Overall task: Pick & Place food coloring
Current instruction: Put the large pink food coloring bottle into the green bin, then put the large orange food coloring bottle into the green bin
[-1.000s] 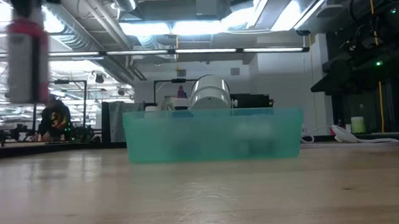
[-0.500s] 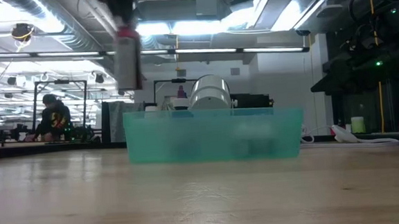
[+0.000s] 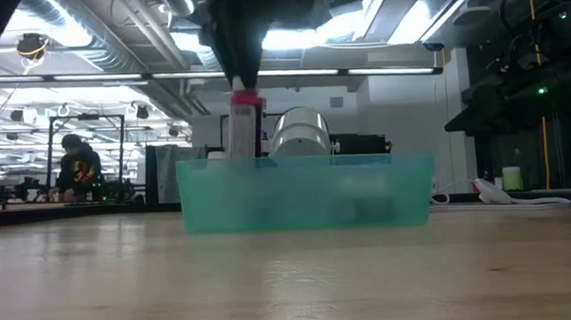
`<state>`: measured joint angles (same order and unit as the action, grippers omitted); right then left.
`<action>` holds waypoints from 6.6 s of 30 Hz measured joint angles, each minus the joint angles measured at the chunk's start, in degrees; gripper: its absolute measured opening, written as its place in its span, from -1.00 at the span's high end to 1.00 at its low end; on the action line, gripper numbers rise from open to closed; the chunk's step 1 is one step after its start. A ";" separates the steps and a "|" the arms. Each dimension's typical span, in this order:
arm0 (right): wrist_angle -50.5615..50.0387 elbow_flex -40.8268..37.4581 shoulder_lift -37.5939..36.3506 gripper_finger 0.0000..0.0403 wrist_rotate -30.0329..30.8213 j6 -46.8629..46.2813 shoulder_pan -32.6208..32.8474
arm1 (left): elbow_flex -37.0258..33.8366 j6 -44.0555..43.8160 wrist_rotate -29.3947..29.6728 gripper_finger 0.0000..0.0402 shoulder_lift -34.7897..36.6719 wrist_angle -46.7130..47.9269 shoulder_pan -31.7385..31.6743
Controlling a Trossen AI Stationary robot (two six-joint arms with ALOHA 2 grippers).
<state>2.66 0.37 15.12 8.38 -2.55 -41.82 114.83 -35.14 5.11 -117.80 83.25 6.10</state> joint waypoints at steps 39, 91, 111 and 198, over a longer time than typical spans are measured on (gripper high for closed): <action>0.02 0.00 0.02 -0.95 0.00 0.00 0.00 | -4.35 -0.05 -1.77 0.39 -5.77 -6.02 -2.50; -0.05 0.01 0.02 -0.95 -0.50 0.00 0.02 | -10.69 -8.51 1.05 -0.31 8.32 -2.98 5.25; -0.05 -0.01 0.02 -0.95 -0.48 0.00 0.02 | -42.89 -42.32 -3.89 -0.31 30.16 -7.59 20.68; -0.07 0.02 0.02 -0.95 -0.46 -0.02 0.02 | -33.22 -19.74 1.26 0.43 30.11 -1.82 1.73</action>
<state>2.59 0.38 15.13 7.92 -2.57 -41.80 81.60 -54.88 6.37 -87.70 81.43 7.83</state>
